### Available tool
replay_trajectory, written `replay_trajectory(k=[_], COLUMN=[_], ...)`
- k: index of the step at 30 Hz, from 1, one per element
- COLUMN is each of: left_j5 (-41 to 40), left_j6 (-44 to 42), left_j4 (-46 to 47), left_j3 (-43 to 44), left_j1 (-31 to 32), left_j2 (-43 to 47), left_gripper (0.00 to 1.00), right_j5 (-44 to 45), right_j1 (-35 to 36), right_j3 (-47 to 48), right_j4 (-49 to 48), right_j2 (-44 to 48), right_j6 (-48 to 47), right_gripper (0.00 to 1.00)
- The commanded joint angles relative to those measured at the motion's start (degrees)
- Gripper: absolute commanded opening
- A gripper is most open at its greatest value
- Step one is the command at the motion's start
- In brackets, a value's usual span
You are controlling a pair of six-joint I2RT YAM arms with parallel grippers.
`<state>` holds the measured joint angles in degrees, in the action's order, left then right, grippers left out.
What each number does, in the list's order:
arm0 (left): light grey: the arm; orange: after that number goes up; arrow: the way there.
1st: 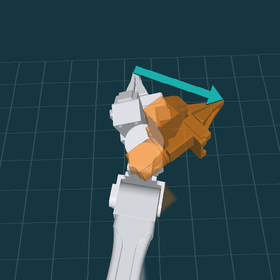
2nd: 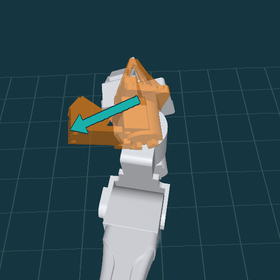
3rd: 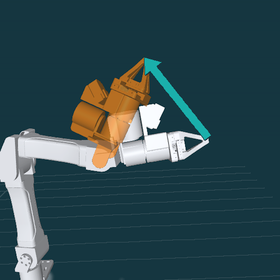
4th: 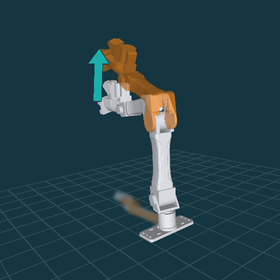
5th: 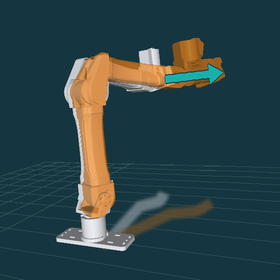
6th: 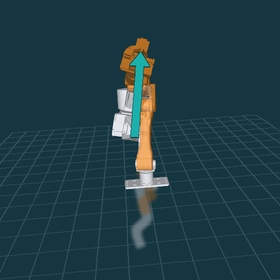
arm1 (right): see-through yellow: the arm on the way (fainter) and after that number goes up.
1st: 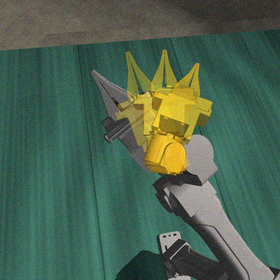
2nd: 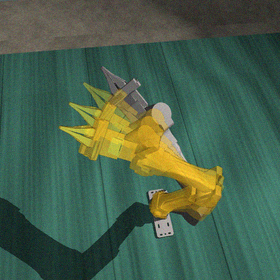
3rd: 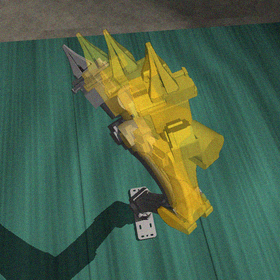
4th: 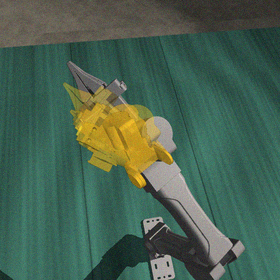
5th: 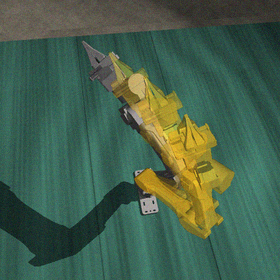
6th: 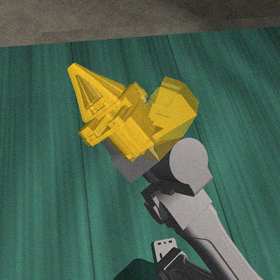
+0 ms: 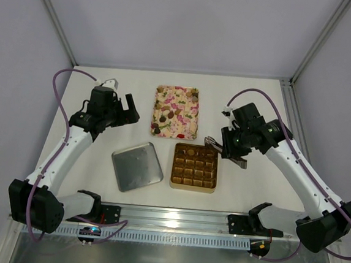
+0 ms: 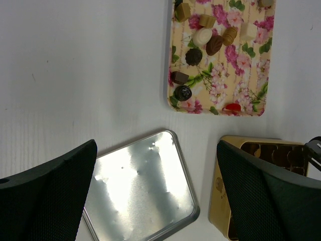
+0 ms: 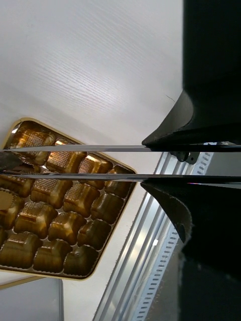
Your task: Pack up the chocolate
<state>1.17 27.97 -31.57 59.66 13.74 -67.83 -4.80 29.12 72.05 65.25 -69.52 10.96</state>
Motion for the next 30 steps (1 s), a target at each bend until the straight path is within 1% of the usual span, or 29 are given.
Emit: replay_trajectory(k=[1,5,19,20,25,30], left_j5=[0.59,0.68,0.41,0.41,0.41,0.5], left_j6=[-0.63,-0.72,-0.72,-0.72,-0.63,-0.72], left_j4=[0.46,0.46,0.46,0.46,0.46,0.46], left_j3=[1.69,1.69,1.51,1.6,1.6,1.6], left_j1=[-0.11,-0.11,-0.11,-0.03,-0.11,-0.11], left_j2=[-0.11,-0.11,-0.19,-0.11,-0.28,-0.37], left_gripper=[1.0,1.0,1.0,1.0,1.0,1.0], right_j5=[0.76,0.75,2.07,2.16,2.34,2.25], right_j1=[-0.21,-0.21,-0.21,-0.21,-0.21,-0.21], right_j3=[-1.91,-4.28,-6.57,-6.57,-6.75,-6.66], right_j4=[-0.21,-0.21,0.31,0.31,0.4,0.49], right_j2=[3.07,4.56,5.62,5.62,5.79,5.71], right_j6=[1.6,2.04,2.05,2.05,2.05,2.13], right_gripper=[0.33,0.33,0.34,0.36,0.4,0.4])
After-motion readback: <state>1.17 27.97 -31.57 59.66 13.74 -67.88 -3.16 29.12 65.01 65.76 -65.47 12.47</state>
